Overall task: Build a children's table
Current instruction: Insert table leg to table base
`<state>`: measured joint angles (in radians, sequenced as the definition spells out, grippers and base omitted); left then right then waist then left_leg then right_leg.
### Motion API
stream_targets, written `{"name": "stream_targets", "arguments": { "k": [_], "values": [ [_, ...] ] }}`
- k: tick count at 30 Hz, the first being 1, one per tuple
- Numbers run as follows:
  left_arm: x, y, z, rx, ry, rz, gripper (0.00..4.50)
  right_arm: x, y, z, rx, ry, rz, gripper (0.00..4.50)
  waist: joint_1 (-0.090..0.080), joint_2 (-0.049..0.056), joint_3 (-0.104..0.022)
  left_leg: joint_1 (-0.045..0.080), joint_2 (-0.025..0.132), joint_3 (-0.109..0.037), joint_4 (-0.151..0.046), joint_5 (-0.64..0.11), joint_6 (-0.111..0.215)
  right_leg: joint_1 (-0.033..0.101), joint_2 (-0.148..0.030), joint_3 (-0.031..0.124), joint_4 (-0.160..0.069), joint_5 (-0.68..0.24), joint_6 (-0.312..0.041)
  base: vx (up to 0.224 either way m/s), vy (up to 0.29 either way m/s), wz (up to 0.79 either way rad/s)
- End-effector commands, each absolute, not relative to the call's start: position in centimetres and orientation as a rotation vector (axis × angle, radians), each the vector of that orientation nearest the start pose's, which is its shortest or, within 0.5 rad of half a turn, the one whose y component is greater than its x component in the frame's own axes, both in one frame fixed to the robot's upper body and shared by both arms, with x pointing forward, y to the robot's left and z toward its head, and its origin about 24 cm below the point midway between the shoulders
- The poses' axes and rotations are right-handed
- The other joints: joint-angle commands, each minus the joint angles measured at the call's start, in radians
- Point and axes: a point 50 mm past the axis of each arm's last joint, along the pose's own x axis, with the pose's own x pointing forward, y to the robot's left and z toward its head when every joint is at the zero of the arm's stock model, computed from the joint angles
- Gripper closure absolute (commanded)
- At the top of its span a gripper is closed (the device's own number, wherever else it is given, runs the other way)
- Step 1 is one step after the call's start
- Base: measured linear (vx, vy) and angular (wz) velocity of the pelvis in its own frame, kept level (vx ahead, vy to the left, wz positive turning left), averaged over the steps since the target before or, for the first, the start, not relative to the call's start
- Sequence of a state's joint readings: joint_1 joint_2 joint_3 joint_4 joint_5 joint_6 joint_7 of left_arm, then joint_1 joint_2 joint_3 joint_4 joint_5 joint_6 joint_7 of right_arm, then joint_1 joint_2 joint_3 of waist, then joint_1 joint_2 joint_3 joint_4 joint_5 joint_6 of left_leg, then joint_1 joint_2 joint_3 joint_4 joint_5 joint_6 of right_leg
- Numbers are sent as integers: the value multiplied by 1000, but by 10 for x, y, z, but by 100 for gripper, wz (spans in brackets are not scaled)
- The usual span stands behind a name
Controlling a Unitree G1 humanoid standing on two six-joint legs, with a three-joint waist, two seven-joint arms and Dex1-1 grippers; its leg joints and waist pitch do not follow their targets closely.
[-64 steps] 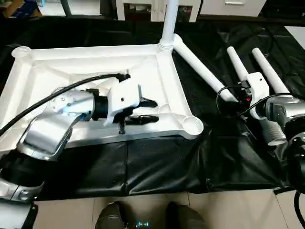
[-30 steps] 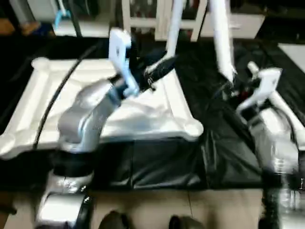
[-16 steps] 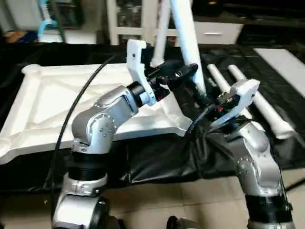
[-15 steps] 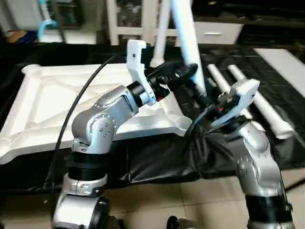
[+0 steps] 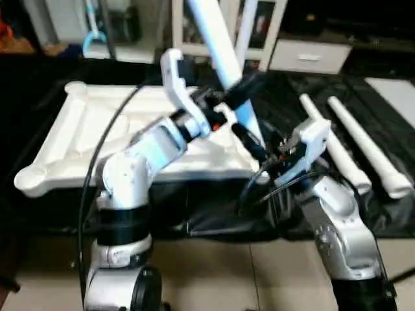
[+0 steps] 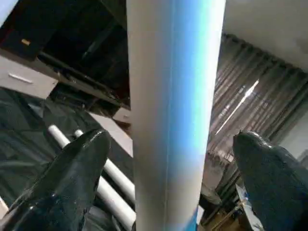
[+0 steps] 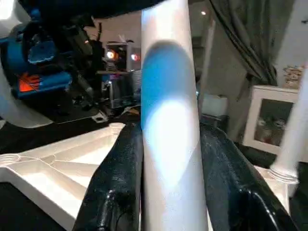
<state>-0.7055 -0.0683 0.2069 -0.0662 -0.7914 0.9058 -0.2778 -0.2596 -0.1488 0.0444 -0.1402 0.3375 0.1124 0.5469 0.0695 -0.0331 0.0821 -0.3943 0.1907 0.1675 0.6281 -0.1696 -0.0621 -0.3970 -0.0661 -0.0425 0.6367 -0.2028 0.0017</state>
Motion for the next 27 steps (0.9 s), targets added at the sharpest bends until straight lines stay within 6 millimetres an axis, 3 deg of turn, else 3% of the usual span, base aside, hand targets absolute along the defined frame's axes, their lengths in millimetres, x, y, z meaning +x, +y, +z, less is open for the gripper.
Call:
{"name": "stream_targets", "arguments": {
  "k": [1,2,4,7,13,17,22,27],
  "values": [
    [313,58,203,-671,85,-931,40,280,-120,141,76,-321,707,325,-16,13,-74,34,29,-26,-102,-454,-59,26,-52,21,-109,-387,-88,-29,61,-8],
    [313,58,203,-671,85,-931,71,280,-120,141,76,-321,707,325,-21,11,-75,30,29,-26,-105,-434,-54,32,-54,21,-110,-353,-93,-29,61,-8],
    [313,57,203,-680,88,-938,81,280,-119,141,78,-318,705,325,-27,10,-75,26,28,-25,-110,-422,-46,37,-55,19,-112,-351,-97,-26,55,-10],
    [313,58,203,-676,96,-930,101,280,-119,141,77,-316,705,325,-32,4,-72,34,23,-20,-103,-450,-38,24,-58,19,-126,-411,-87,-8,17,-4],
    [312,58,202,-645,101,-929,163,280,-117,141,74,-311,706,325,-39,3,-69,31,21,-23,-101,-455,-32,20,-63,16,-137,-496,-52,0,0,0],
    [313,59,201,-632,100,-927,189,281,-116,142,71,-311,708,325,-42,5,-68,35,20,-25,-101,-486,-36,16,-62,10,-145,-525,-38,0,0,0],
    [313,59,202,-636,98,-927,239,281,-117,142,68,-311,706,325,-45,9,-70,32,25,-30,-114,-498,-38,25,-61,3,-145,-469,-47,0,0,0],
    [312,58,201,-629,103,-938,275,281,-116,142,66,-312,708,325,-48,13,-66,45,26,-28,-119,-564,-40,24,-60,-14,-158,-452,-53,0,0,0]
  ]
}}
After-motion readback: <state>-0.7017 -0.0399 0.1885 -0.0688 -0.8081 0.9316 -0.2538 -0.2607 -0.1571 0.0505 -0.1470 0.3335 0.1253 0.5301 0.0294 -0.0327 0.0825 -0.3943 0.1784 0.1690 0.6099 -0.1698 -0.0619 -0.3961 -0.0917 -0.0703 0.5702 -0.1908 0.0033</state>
